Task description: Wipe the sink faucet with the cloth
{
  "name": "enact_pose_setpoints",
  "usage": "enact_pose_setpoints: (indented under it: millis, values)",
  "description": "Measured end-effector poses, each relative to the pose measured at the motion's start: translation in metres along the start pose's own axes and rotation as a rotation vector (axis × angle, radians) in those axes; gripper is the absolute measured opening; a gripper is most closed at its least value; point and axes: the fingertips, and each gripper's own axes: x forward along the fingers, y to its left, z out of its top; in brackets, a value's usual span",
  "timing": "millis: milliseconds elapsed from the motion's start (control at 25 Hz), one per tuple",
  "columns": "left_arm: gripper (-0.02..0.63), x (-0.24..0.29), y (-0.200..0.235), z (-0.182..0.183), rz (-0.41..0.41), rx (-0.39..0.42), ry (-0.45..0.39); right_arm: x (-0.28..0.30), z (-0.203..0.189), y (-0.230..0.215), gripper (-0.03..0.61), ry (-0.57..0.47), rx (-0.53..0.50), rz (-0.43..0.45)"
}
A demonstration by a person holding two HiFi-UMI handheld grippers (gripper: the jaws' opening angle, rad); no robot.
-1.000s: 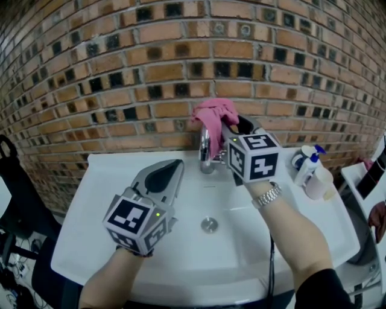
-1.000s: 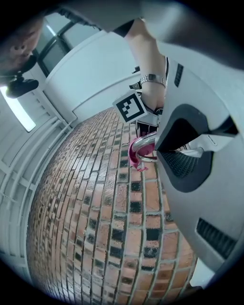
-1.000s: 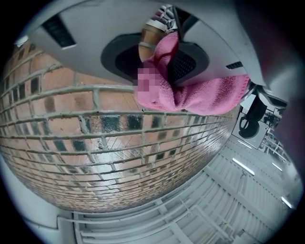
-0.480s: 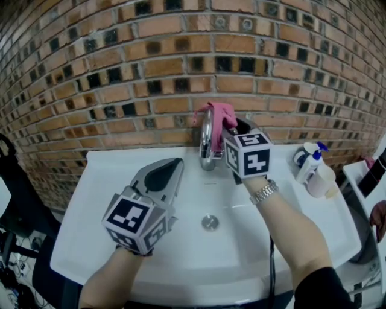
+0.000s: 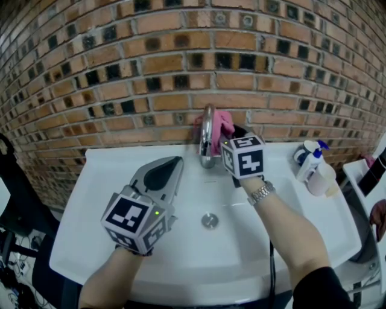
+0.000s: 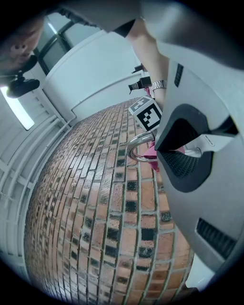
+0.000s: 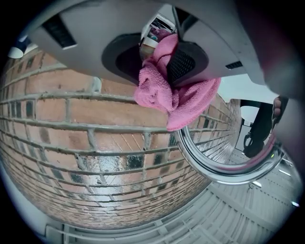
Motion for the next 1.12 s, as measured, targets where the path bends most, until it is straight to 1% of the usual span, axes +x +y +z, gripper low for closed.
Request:
enact_pose_setpoints:
  millis: [320,520,720,1120]
  values:
    - [0.008,0.001,-0.003,0.0,-0.005,-0.002,-0.004,-0.003,-0.008,0.006,0.135,0.017,-0.069,-0.016]
    - [0.008,0.001,-0.005,-0.002,-0.007,-0.002,-0.006,-0.006,-0.022,0.012,0.135,0.054,-0.113,-0.019]
    - [0.008,0.001,-0.006,-0.003,-0.013,-0.004,-0.003,-0.011,-0.033,0.012,0.137,0.074,-0.094,-0.018]
    - [0.008,0.002,-0.01,-0.005,-0.015,-0.005,0.0,-0.024,-0.05,0.013,0.135,0.115,-0.105,-0.009]
